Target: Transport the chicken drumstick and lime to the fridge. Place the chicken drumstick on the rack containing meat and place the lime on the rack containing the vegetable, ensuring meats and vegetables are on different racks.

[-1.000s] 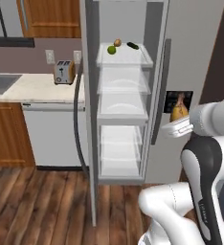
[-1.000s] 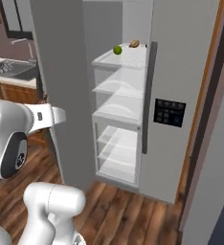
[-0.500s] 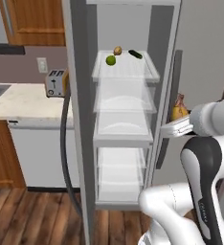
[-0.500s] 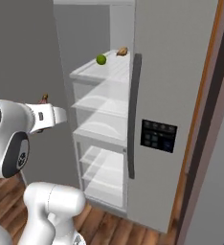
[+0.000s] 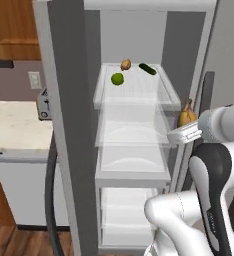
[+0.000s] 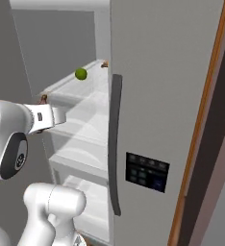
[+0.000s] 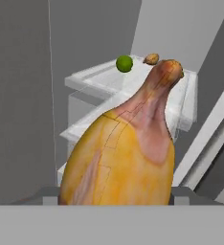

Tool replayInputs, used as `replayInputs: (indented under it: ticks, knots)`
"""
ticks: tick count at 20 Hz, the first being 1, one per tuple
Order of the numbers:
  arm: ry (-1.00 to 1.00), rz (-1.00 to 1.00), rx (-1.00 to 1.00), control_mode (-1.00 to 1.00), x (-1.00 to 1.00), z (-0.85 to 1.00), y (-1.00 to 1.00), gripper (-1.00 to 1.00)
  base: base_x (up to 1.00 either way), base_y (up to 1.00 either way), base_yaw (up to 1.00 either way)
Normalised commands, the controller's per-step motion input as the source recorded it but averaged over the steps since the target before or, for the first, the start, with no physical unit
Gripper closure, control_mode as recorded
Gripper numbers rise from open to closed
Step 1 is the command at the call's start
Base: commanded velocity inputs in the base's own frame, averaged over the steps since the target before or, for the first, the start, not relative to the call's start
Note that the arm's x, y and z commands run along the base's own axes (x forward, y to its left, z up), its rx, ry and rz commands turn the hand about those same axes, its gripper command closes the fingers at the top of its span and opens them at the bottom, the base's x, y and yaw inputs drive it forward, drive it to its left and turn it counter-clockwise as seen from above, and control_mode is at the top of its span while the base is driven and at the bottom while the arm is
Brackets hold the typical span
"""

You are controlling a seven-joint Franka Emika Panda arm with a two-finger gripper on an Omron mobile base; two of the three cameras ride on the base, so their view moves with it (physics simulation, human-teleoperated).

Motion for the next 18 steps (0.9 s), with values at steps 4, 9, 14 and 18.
replayInputs:
  ticks: [4, 9, 14, 18]
  knots:
    - [0.00, 0.00, 0.00, 1.00, 0.00, 0.00, 0.00, 1.00, 1.00, 0.00, 0.00]
    - [0.00, 0.00, 0.00, 1.00, 0.00, 0.00, 0.00, 1.00, 1.00, 0.17, 0.00]
    - [0.00, 0.00, 0.00, 1.00, 0.00, 0.00, 0.00, 1.00, 1.00, 0.43, 0.00]
    - [0.00, 0.00, 0.00, 1.00, 0.00, 0.00, 0.00, 1.00, 0.90, 0.19, 0.14]
